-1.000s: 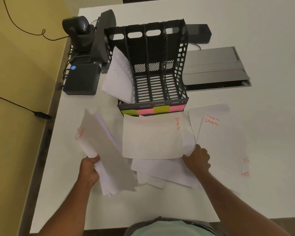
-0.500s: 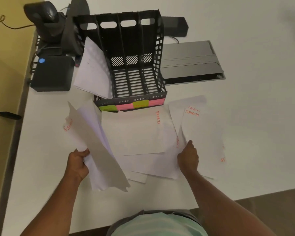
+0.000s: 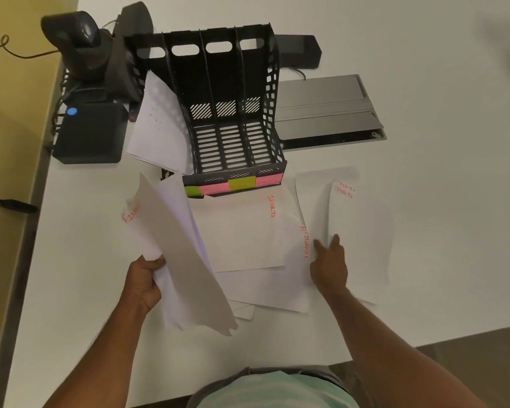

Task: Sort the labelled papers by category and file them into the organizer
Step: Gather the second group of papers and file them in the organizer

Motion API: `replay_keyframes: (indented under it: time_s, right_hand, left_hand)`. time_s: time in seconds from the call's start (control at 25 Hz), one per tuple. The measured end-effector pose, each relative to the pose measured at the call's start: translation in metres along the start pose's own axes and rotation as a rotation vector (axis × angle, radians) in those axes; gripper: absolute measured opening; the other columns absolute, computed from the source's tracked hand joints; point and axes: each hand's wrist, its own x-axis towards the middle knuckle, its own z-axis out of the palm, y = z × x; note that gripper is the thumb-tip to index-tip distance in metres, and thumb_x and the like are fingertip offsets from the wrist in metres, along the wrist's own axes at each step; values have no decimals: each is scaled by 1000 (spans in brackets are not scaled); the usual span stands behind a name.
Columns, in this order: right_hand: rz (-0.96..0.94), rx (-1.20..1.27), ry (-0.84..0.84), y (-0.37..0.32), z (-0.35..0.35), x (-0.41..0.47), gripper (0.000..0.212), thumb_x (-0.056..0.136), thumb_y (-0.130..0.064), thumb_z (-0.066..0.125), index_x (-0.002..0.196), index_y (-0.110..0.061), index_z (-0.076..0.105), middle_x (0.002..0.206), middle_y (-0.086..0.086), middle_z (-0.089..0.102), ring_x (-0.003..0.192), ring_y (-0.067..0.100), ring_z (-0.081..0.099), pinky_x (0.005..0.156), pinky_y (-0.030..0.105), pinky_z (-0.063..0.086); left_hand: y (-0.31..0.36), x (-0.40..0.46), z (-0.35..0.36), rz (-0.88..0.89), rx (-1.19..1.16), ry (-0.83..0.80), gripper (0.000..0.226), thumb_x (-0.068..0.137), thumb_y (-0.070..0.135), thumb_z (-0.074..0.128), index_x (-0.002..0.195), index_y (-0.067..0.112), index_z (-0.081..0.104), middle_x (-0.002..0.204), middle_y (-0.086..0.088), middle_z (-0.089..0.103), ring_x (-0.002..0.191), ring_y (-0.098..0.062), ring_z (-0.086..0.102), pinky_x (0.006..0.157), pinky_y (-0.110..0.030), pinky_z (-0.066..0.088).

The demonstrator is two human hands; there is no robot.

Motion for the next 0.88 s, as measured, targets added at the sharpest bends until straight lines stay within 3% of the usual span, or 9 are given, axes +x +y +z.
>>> replay_keyframes:
  time_s: [0.08,0.2,0.32,0.56,0.68,0.88]
  right_hand:
    - [58,-100,17,-7,13,0,40,92,-13,50,131,-15,54,160,23,12,146,43,13,109,60,33]
    - [-231,-15,168,-24,21,5,41,89,-3,55,131,-2,56,153,29,30,143,44,25,112,57,33]
    - [-338,-47,-46,-42,11,25,57,90,-8,59,143,-2,39,154,18,31,142,36,26,113,47,36]
    - [-351,-340,-105,-47,-4,62,56,81,-19,66,132,-14,45,131,9,45,122,32,41,92,45,44]
    - [-369,-392,-85,-51,-7,66,55,79,-25,71,127,-15,49,123,8,49,117,31,45,89,44,44]
    - [-382,-421,-56,-53,-4,65,47,81,-23,67,124,-13,52,123,11,48,115,31,45,88,41,44]
  left_hand:
    - [-1,-2,-1,5,14,28,38,90,-6,48,87,15,81,91,-5,78,79,-22,75,74,-36,62]
    - [-2,-2,-3,3,38,53,32,90,-5,50,103,10,74,94,-6,77,81,-23,75,74,-35,62]
    - [-4,-1,-2,2,85,77,35,91,-4,52,123,5,63,95,-6,77,83,-24,74,78,-37,61]
    - [-1,3,5,19,165,108,43,90,-3,54,133,2,57,118,-18,67,99,-34,66,92,-48,55]
    - [-2,5,10,12,198,126,43,90,-6,53,132,2,57,120,-21,63,100,-36,63,98,-53,48]
    - [0,4,22,18,266,137,30,90,-6,52,110,12,66,107,-15,68,91,-33,65,81,-43,53]
